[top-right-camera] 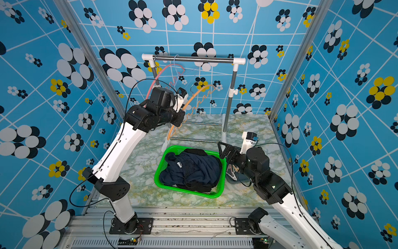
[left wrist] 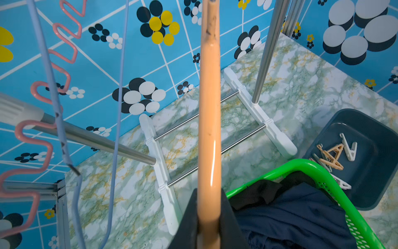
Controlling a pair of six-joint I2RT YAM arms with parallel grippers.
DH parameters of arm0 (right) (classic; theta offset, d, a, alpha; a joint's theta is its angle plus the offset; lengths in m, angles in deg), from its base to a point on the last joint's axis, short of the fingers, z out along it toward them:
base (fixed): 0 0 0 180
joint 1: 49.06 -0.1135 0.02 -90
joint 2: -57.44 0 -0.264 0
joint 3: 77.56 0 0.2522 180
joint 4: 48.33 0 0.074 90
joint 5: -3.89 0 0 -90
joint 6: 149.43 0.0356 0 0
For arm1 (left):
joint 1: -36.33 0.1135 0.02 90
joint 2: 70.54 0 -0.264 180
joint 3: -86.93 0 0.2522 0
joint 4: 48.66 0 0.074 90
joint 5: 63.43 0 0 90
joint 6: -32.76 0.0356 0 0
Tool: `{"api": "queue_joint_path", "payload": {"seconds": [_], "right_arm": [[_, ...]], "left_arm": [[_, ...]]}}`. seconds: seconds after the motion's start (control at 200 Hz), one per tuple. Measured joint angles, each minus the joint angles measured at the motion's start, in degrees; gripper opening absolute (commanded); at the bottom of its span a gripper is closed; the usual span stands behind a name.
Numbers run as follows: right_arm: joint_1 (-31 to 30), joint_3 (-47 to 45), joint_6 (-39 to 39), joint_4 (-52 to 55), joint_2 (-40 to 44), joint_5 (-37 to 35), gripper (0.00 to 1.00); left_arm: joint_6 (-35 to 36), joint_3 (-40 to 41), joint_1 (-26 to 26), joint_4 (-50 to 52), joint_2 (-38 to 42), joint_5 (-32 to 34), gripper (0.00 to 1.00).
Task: Remove the clothespins securing shorts to the hanger
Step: Place the hanger on the clothesline.
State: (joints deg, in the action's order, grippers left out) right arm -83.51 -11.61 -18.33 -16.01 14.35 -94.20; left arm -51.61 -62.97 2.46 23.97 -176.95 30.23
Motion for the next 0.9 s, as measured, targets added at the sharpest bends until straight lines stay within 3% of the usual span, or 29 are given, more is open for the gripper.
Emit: {"api": "queue_joint_path", "payload": {"seconds": [0.18, 0.59, 0.77, 0.9], "right_arm": [[0.0, -0.1, 0.0, 0.1, 0.5, -0.2, 0.99], [0.0, 2.7, -1.8, -1.5, -6.5, -0.1, 0.99], [0.1, 10.1, -5.1, -4.6, -11.9, 2.3, 0.91], [0.6, 19.0, -6.6, -8.4, -18.3, 6.4, 0.83]], "left_arm": [[0.0, -7.3, 3.5, 0.6, -5.4, -6.2, 0.00], [-4.6, -8.4, 8.4, -5.4, -5.9, -17.7, 0.00], [-4.7, -8.1, 8.4, -5.0, -5.8, -19.1, 0.00], [-4.7, -3.6, 8.3, -5.6, -3.5, -19.1, 0.00]]}}
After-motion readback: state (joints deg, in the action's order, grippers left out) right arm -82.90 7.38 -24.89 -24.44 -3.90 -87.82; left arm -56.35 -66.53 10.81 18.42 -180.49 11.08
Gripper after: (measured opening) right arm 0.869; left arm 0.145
